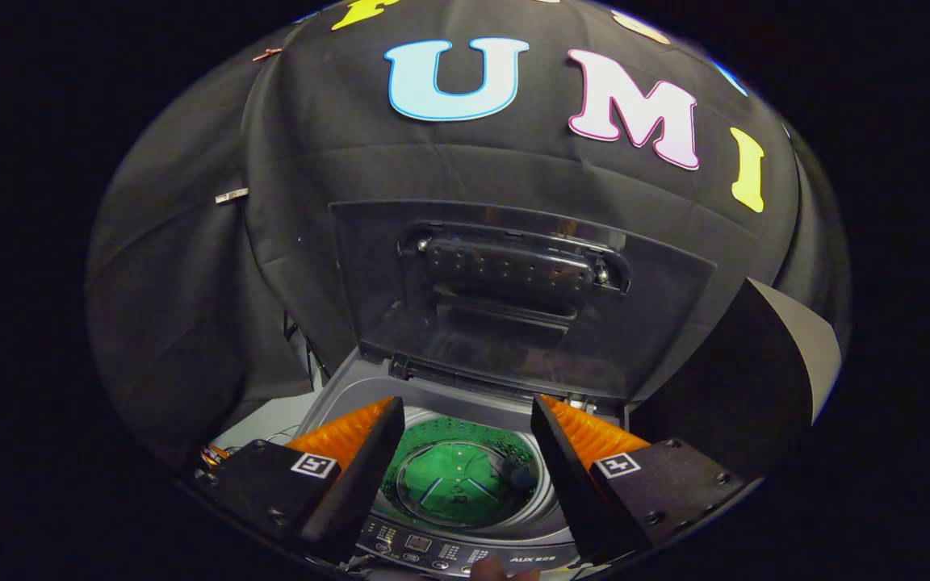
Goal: Put the clothes into the washing machine and then close the washing machine lid.
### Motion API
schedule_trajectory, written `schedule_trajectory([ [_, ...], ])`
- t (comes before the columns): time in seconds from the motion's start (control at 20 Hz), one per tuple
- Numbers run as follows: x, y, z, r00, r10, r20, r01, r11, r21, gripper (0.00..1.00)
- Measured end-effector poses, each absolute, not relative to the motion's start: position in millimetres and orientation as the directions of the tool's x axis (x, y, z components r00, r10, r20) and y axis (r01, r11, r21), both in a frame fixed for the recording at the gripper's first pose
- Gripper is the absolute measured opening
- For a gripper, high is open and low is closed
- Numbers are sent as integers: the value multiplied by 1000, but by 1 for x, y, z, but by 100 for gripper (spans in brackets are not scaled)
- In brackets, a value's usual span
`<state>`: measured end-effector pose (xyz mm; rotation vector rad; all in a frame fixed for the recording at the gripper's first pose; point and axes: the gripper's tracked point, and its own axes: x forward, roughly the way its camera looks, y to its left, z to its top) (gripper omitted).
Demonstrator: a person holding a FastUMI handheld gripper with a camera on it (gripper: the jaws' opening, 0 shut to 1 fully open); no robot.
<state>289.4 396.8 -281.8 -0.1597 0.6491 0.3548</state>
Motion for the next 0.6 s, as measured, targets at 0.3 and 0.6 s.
schedule_trajectory([
  [0.3,297,391,-227,822,312,-476,-340,940,29,100],
  [0.6,329,391,-122,930,328,-164,-332,943,0,99],
])
